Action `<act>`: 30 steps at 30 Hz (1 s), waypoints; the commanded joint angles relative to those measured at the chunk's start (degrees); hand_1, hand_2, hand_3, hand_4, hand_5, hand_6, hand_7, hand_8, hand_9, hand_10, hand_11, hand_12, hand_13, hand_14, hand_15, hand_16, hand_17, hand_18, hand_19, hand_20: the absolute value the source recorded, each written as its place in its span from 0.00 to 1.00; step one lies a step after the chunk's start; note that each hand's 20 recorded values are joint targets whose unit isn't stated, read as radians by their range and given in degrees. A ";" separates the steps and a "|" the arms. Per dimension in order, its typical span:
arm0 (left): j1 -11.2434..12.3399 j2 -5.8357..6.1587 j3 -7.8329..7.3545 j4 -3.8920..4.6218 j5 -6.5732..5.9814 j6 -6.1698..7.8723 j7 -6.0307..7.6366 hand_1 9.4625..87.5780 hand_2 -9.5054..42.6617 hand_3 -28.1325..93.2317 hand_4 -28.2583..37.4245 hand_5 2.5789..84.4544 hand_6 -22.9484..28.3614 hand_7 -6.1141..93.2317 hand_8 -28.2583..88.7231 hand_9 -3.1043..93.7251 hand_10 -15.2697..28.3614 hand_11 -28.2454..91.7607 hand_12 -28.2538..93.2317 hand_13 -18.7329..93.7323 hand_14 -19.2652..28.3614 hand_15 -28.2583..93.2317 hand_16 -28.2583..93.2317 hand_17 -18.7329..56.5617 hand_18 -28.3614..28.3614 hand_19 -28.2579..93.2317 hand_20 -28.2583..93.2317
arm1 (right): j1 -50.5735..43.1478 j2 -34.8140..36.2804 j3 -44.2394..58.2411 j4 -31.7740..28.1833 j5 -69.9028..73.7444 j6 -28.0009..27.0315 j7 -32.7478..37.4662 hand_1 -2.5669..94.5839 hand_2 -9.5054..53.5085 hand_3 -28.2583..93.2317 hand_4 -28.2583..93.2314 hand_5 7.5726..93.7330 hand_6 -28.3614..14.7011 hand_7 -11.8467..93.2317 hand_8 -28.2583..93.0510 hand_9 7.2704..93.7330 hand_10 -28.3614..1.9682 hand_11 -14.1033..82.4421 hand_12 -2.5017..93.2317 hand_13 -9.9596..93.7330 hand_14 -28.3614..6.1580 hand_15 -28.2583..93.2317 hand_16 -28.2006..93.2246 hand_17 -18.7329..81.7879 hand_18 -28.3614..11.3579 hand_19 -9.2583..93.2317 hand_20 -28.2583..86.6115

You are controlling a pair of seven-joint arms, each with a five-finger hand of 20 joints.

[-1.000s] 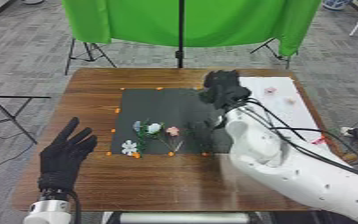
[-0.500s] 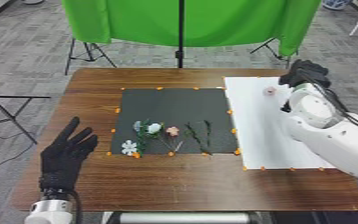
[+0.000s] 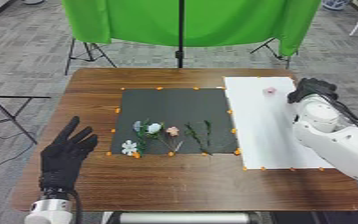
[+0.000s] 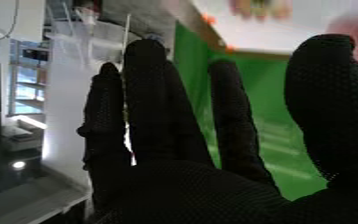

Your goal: Arrange flowers

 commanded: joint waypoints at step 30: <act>1.27 -1.55 -0.50 -0.12 -0.06 0.21 -0.06 0.16 0.32 0.91 0.01 0.39 0.60 0.15 0.17 0.40 0.82 0.44 0.32 0.37 1.00 0.74 0.14 0.20 1.00 0.64 0.60 | -3.23 -4.85 -2.12 0.32 -15.97 11.05 -4.89 0.62 0.00 0.76 0.00 0.93 0.75 0.26 0.23 1.00 0.78 0.35 0.37 0.83 0.73 0.80 0.42 0.47 0.23 0.91 0.58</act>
